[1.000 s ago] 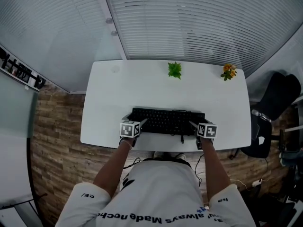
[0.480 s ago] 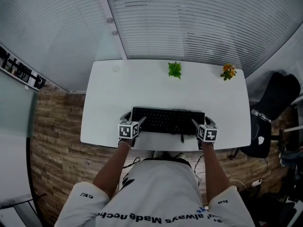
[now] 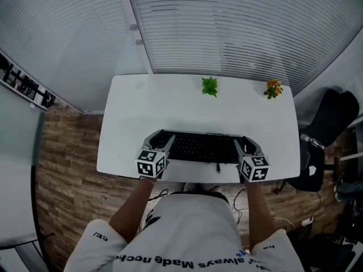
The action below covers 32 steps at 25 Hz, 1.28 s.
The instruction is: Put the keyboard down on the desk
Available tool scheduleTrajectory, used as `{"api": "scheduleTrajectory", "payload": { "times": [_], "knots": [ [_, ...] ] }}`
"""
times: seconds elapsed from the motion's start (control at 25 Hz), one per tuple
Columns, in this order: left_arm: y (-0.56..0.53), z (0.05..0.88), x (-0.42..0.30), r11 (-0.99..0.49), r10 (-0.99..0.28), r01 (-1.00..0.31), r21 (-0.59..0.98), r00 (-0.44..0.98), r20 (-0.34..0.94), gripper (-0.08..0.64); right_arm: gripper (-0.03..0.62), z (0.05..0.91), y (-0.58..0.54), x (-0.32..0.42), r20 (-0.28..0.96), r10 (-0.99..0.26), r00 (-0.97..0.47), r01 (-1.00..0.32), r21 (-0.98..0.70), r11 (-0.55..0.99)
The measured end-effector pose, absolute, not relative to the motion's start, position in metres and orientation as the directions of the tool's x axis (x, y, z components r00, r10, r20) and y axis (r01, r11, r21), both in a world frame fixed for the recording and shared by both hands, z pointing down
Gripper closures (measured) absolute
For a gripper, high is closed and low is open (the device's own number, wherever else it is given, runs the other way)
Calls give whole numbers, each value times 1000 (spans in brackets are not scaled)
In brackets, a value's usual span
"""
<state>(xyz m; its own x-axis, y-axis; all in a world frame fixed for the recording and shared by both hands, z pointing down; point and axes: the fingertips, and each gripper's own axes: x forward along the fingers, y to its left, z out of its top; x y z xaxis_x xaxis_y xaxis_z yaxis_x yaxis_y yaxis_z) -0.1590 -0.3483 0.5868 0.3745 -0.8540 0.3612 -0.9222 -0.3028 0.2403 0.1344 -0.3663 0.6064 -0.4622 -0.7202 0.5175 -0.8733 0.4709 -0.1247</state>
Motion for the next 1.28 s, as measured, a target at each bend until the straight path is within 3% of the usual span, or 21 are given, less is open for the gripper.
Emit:
{"api": "scheduleTrajectory", "payload": {
  "times": [0.52, 0.84, 1.28],
  "knots": [
    [-316, 442, -124, -433, -892, -889, 149, 446, 71, 469, 506, 469, -329, 87, 308, -754, -580, -800, -40, 599],
    [-294, 390, -111, -468, -884, -877, 111, 467, -33, 485, 529, 424, -307, 77, 253, -750, -611, -776, -5, 630],
    [-274, 360, -89, -500, -865, -865, 46, 495, -86, 502, 555, 397, -284, 77, 214, -746, -630, -765, -6, 644]
  ]
}}
